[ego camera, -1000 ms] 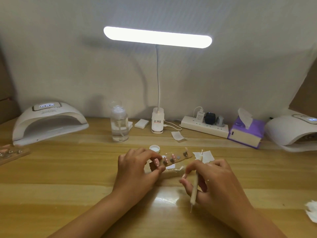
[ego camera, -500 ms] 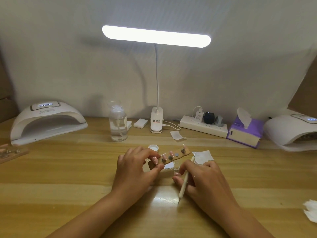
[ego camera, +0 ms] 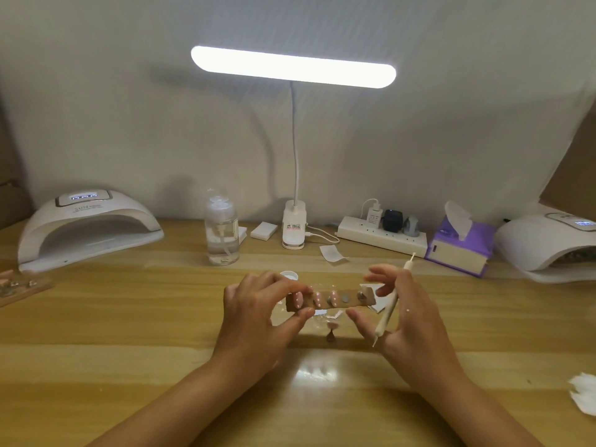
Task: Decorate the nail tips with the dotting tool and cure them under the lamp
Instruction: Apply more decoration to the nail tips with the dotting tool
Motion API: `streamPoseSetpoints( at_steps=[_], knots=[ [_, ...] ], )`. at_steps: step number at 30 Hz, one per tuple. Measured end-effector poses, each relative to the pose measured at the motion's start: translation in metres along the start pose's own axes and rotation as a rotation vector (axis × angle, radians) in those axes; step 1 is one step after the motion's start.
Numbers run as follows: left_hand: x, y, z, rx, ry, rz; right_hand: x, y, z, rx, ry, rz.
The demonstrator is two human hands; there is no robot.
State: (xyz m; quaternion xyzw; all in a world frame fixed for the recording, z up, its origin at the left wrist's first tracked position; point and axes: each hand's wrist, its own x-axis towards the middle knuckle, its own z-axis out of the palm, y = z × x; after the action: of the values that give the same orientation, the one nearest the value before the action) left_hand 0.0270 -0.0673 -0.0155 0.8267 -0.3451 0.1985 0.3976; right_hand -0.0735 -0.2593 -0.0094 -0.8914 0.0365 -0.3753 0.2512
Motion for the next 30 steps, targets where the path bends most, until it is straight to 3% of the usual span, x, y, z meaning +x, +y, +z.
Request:
streamPoseSetpoints(
  at_steps=[8,13,16,18,22,26,30],
  knots=[
    [0.001,0.004,-0.001,-0.108,-0.010,0.039,0.004,0.005,-0.010,-0.081,-0.121,-0.085],
    [0.004,0.008,-0.002,-0.170,-0.055,-0.002,0.006,0.010,-0.016,-0.051,-0.106,-0.075],
    [0.006,0.010,-0.001,-0.151,-0.085,-0.126,0.011,0.017,-0.020,0.011,-0.055,0.062],
    [0.003,0.010,-0.001,-0.109,-0.192,-0.200,0.013,0.027,-0.027,0.025,-0.018,0.192],
    [-0.004,0.015,0.002,-0.024,-0.424,-0.162,0.012,0.045,-0.029,-0.162,-0.083,0.376],
    [-0.005,0.022,0.011,-0.005,-0.368,-0.111,0.012,0.047,-0.022,-0.313,-0.093,0.464],
    [-0.007,0.026,0.017,-0.009,-0.307,-0.063,0.011,0.047,-0.018,-0.437,-0.103,0.430]
  ],
)
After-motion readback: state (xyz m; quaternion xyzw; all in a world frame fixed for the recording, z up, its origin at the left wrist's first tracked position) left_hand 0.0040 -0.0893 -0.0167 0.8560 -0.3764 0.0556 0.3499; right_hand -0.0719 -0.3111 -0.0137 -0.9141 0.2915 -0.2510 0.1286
